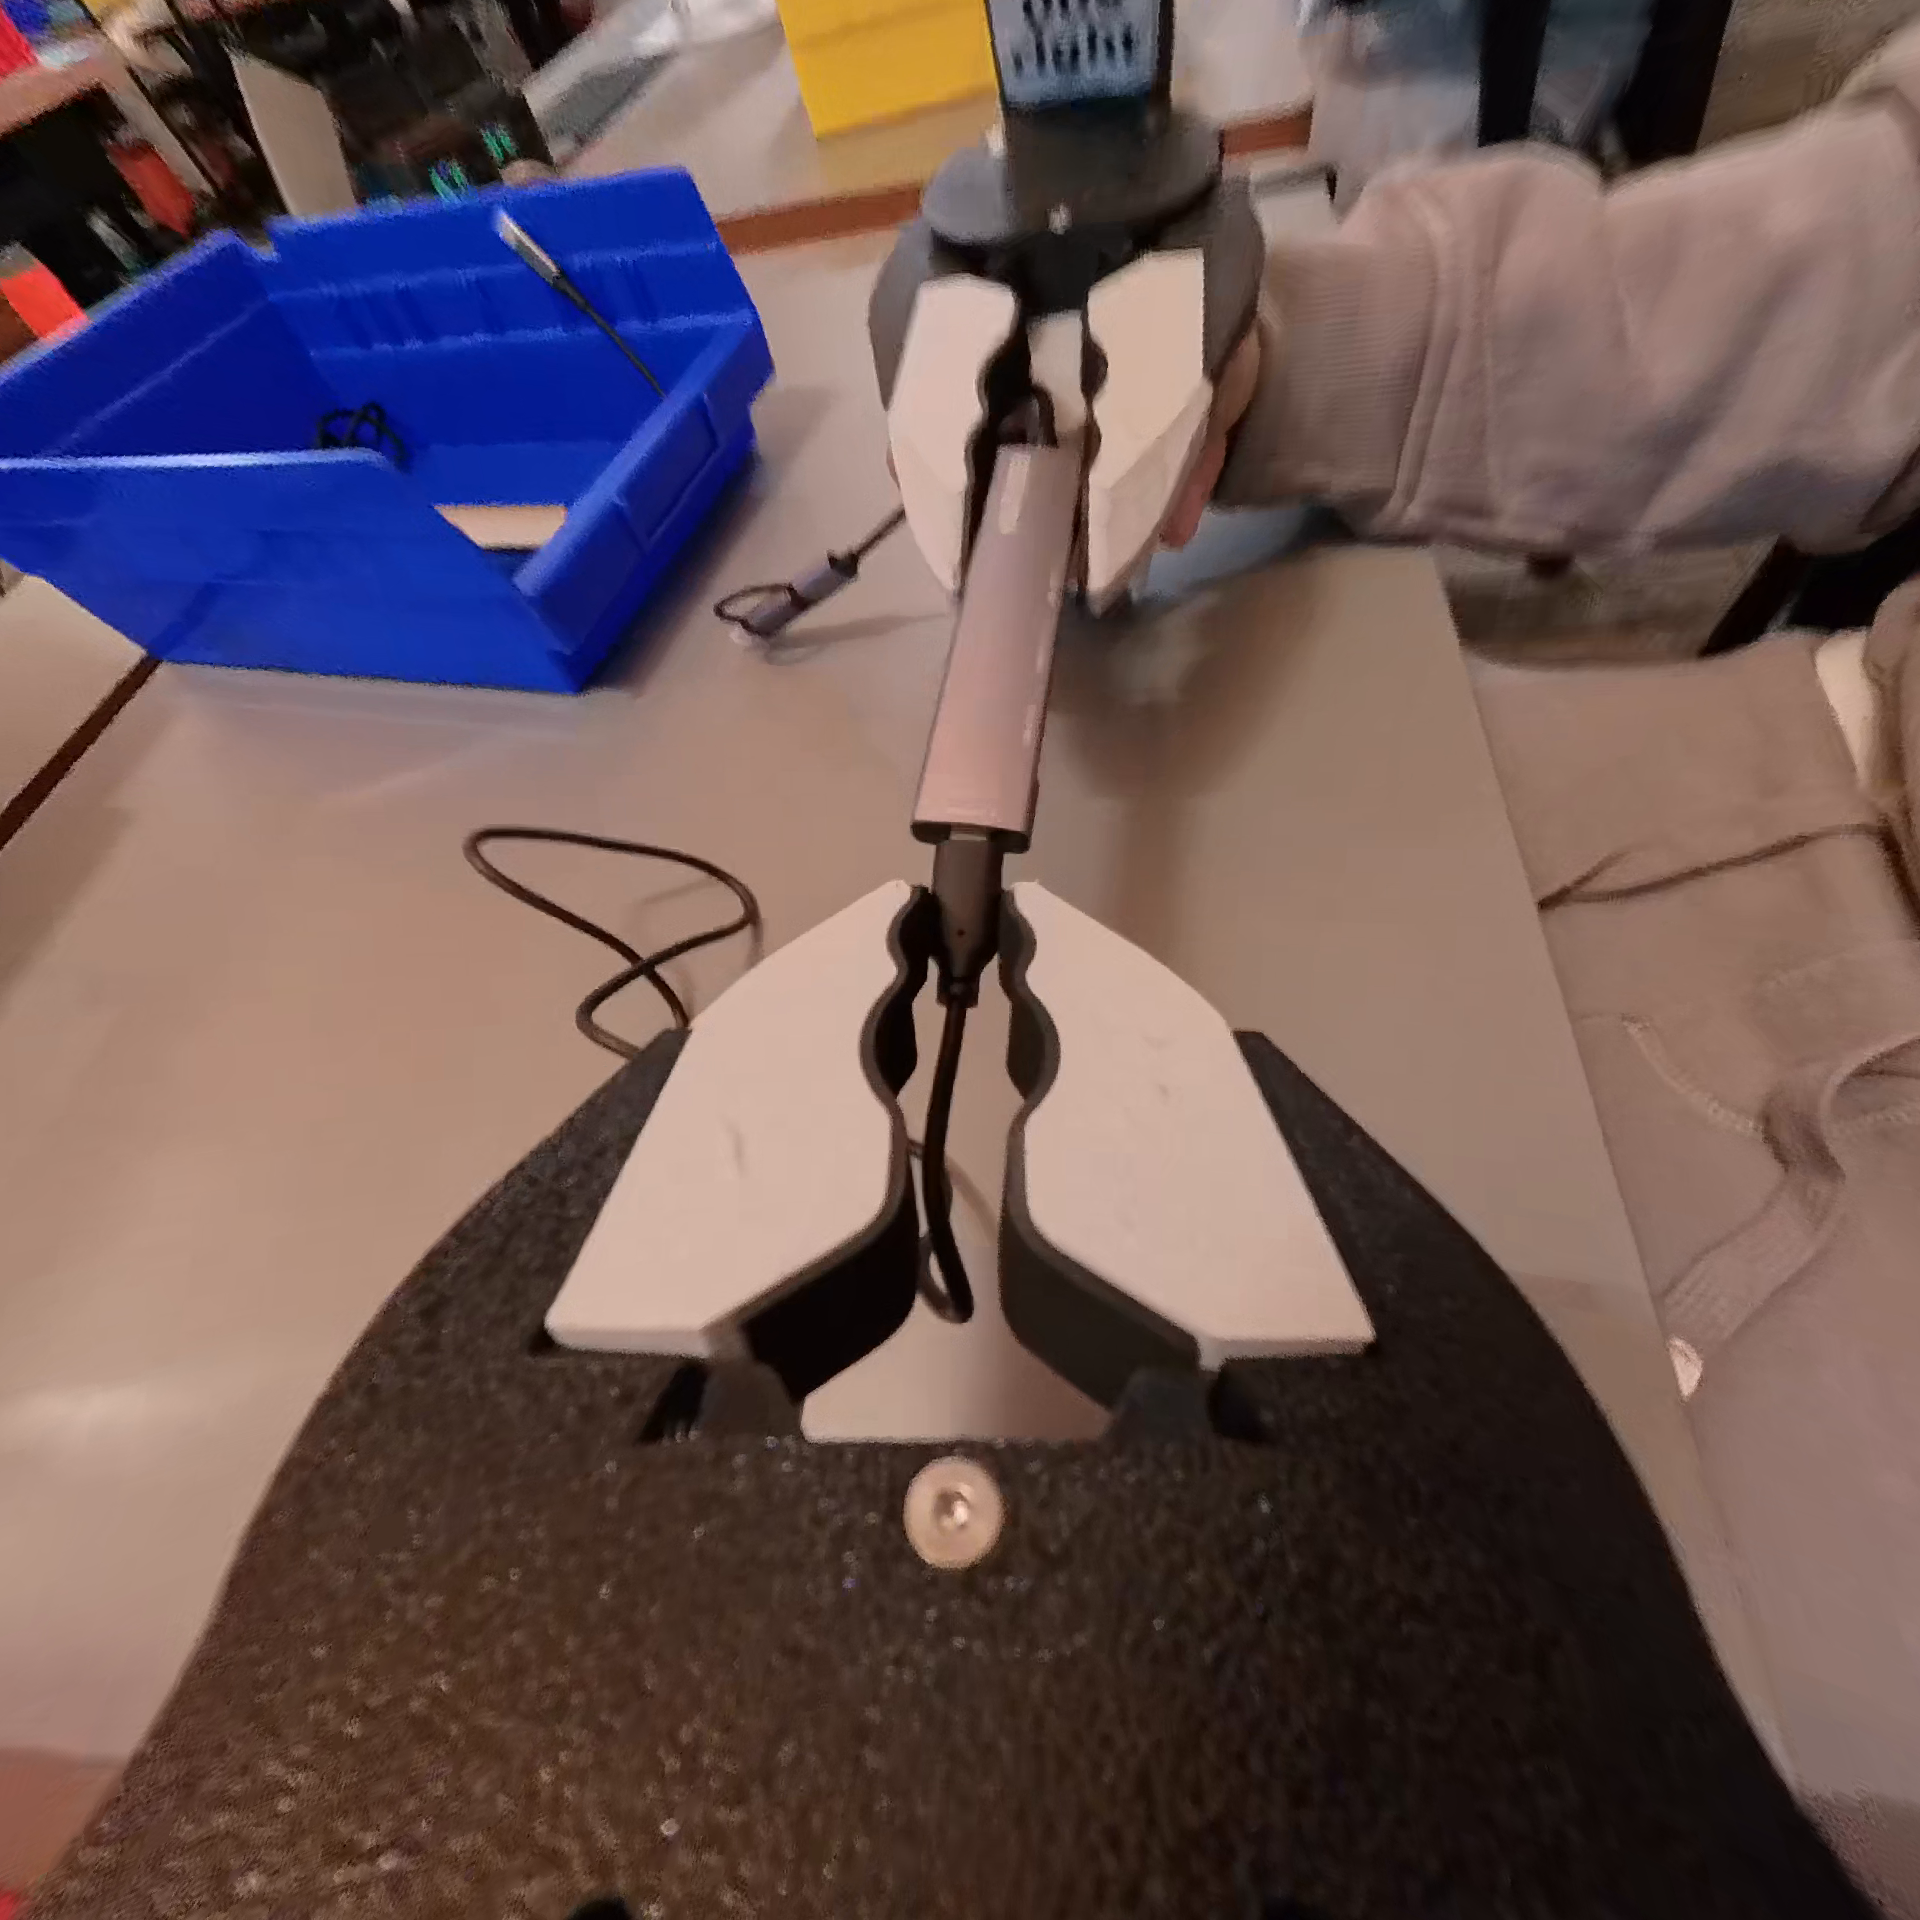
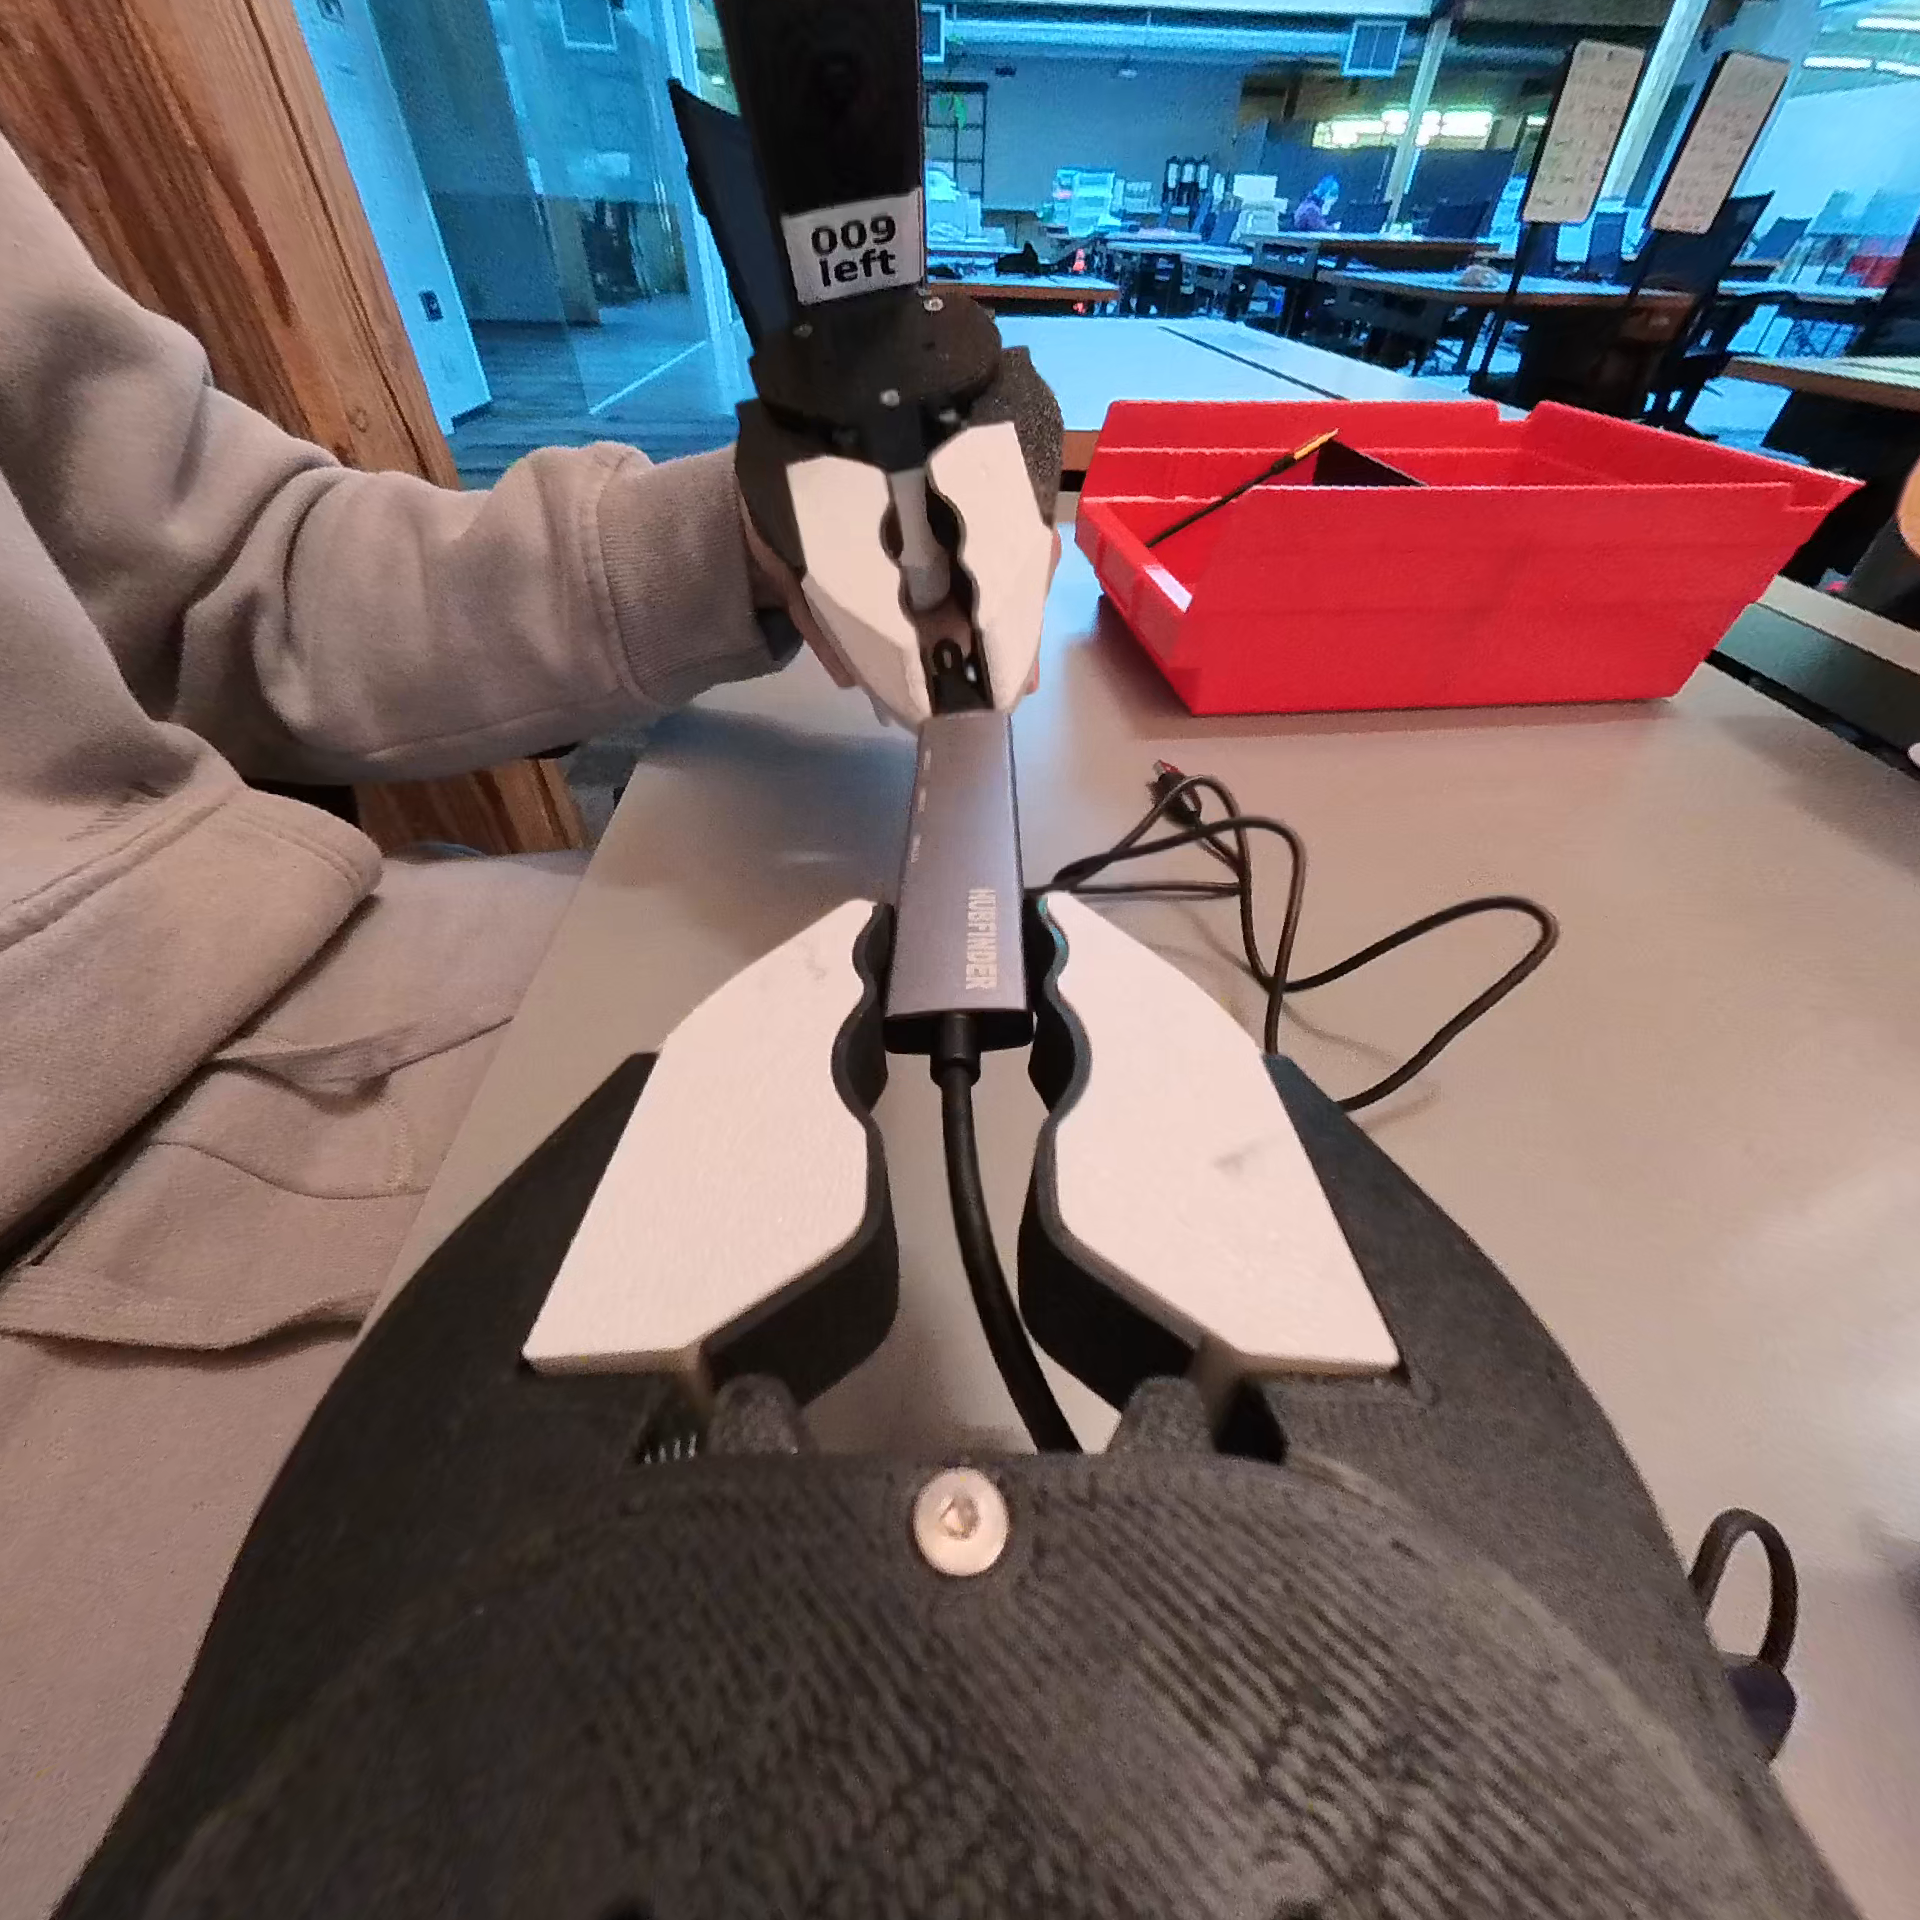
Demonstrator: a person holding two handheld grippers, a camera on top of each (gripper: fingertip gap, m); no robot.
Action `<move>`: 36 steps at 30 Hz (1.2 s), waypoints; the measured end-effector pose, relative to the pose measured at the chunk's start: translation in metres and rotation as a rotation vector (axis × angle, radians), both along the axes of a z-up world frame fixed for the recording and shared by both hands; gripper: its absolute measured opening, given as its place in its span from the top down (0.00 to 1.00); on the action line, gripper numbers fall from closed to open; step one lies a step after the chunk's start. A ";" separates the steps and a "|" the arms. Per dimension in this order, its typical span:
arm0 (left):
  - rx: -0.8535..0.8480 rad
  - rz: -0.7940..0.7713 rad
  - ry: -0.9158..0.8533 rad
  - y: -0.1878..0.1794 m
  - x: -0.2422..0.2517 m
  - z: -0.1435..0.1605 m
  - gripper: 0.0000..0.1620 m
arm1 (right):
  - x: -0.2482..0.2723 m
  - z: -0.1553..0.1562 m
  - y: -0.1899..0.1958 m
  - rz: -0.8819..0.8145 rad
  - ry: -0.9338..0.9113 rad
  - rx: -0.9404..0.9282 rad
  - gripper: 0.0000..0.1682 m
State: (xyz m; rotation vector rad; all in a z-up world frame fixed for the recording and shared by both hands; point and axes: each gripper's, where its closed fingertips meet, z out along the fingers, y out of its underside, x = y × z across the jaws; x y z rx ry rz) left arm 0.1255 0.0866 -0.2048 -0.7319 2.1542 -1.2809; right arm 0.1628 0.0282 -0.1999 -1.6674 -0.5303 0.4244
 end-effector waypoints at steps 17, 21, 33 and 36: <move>0.051 -0.006 -0.012 -0.004 0.002 -0.007 0.93 | -0.002 -0.002 -0.001 0.024 0.005 -0.019 0.85; -0.117 0.031 -0.050 -0.005 0.009 0.010 0.91 | 0.005 0.009 -0.001 -0.008 0.057 0.045 0.85; -0.047 1.021 0.064 0.241 -0.052 0.056 0.81 | 0.028 0.022 0.001 -0.129 0.155 0.121 0.86; 0.130 1.208 0.345 0.300 -0.077 0.032 0.80 | 0.026 0.020 0.002 -0.119 0.149 0.105 0.86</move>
